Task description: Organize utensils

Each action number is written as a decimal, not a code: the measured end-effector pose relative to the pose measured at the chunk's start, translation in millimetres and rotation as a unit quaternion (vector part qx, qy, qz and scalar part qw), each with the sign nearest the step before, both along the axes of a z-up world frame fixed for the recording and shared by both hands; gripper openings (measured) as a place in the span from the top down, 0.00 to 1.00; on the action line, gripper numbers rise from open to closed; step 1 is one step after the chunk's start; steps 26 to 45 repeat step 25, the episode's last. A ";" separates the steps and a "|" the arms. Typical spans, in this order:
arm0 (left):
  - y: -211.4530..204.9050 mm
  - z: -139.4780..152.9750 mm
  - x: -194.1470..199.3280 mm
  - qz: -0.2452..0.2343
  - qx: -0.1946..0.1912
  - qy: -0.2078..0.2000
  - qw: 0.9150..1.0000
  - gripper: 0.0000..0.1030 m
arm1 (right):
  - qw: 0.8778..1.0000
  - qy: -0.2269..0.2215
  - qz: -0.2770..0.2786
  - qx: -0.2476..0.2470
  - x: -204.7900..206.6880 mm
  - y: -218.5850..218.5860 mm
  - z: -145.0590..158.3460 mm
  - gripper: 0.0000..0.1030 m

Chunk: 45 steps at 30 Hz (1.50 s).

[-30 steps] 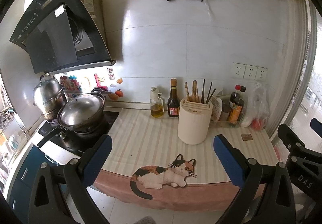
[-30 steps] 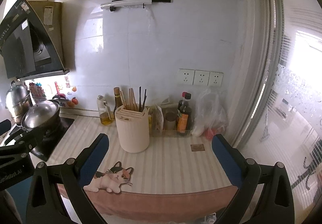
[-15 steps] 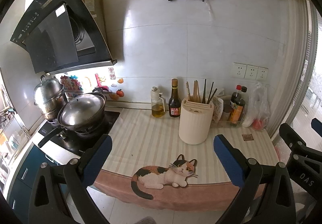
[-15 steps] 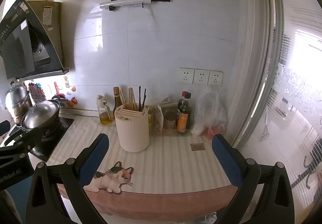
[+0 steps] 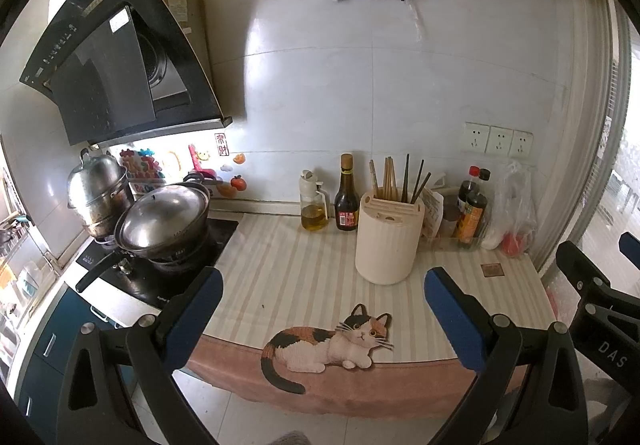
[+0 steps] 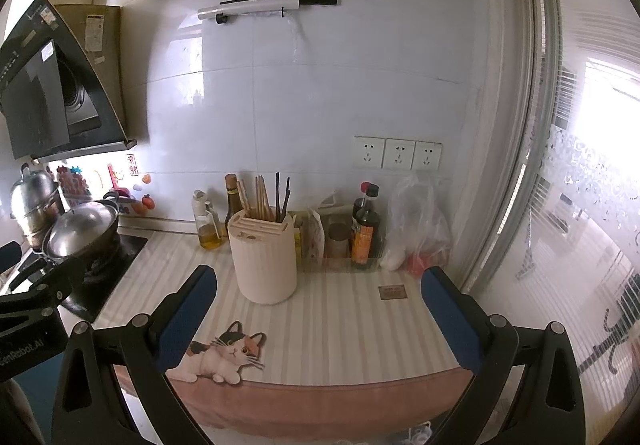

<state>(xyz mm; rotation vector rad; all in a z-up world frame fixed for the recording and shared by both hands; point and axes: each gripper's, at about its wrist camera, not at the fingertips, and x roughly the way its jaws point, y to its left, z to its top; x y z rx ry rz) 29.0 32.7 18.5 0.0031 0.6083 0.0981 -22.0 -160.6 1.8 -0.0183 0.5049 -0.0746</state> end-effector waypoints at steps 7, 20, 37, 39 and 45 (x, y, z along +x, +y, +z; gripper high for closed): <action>1.6 -2.0 -1.5 -0.001 -0.001 0.000 1.000 0.00 | 1.000 0.001 0.001 0.000 -0.8 -2.5 -0.8 0.00; 3.0 -3.6 -2.1 -0.002 -0.001 0.000 1.000 0.00 | 1.000 -0.001 0.001 -0.003 -1.7 -1.4 -0.8 0.00; 4.6 -6.2 -3.7 -0.001 -0.003 -0.005 1.000 0.00 | 1.000 -0.002 0.002 -0.004 1.6 -0.2 1.3 0.00; 4.6 -6.2 -3.7 -0.001 -0.003 -0.005 1.000 0.00 | 1.000 -0.002 0.002 -0.004 1.6 -0.2 1.3 0.00; 4.6 -6.2 -3.7 -0.001 -0.003 -0.005 1.000 0.00 | 1.000 -0.002 0.002 -0.004 1.6 -0.2 1.3 0.00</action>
